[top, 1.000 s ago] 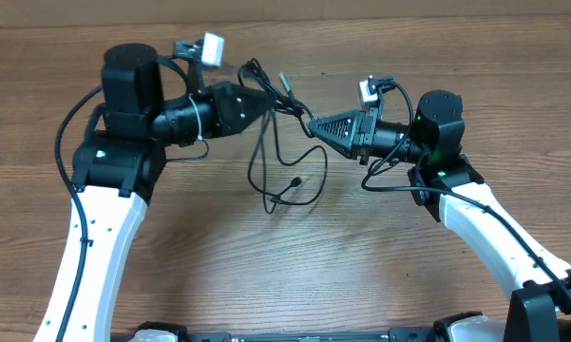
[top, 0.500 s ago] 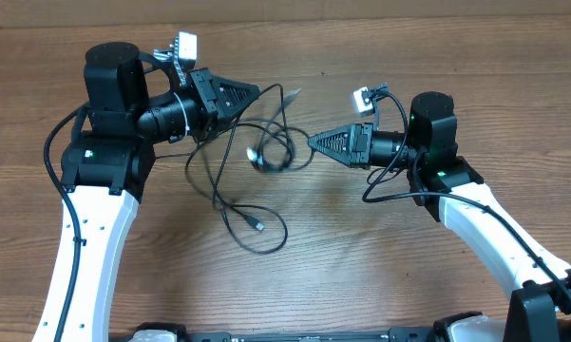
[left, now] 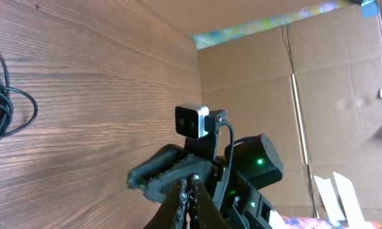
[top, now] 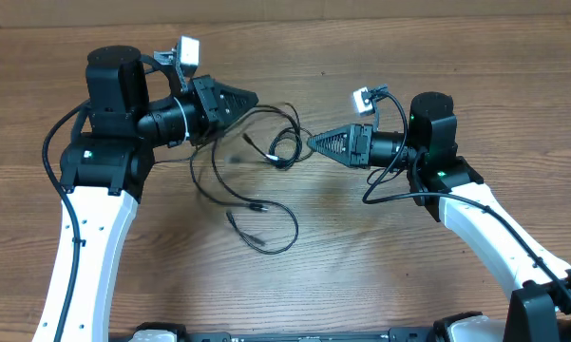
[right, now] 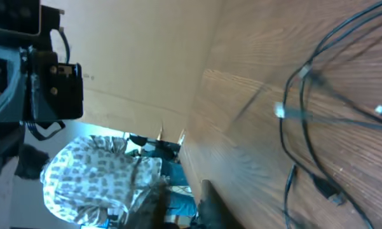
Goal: Untangle cables
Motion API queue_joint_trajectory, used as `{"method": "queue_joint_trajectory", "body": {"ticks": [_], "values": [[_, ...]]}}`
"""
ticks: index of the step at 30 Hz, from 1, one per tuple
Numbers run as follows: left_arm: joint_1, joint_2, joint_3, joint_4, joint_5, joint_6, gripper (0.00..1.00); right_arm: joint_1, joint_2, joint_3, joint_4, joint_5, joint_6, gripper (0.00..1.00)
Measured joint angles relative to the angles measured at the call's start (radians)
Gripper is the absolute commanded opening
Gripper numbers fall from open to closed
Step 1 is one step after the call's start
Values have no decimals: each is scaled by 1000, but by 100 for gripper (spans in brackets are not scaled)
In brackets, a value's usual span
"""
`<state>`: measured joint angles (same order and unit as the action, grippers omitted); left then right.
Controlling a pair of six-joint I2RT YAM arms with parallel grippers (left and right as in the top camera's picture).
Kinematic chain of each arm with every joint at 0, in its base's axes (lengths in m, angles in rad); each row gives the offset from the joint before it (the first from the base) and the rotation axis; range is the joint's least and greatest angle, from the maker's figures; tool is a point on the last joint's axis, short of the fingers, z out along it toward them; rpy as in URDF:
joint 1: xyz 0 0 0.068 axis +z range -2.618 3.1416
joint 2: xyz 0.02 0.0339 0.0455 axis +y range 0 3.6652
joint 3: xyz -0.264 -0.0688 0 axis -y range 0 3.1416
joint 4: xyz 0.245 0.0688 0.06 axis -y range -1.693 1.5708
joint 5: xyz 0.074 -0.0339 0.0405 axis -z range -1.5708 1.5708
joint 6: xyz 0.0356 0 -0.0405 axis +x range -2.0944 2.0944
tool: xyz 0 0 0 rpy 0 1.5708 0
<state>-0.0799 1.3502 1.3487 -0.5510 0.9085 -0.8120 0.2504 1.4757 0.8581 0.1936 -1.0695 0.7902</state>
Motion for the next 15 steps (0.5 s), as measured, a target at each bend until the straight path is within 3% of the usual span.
{"method": "queue_joint_trajectory", "body": {"ticks": [4, 7, 11, 12, 15], "values": [[3, 0, 0, -4, -1, 43, 4, 0, 0, 1, -51, 13, -10, 66], [3, 0, 1, -50, -21, 87, 10, 0, 0, 2, -109, 39, -13, 70], [3, 0, 2, -159, -90, 217, 39, 0, 0, 3, -224, 121, -24, 71], [1, -1, 3, -201, -115, 260, 51, 0, 0, 3, -257, 146, -27, 71], [-11, -1, 2, -294, -200, 385, 68, 0, 0, 3, -341, 232, -29, 71]]}}
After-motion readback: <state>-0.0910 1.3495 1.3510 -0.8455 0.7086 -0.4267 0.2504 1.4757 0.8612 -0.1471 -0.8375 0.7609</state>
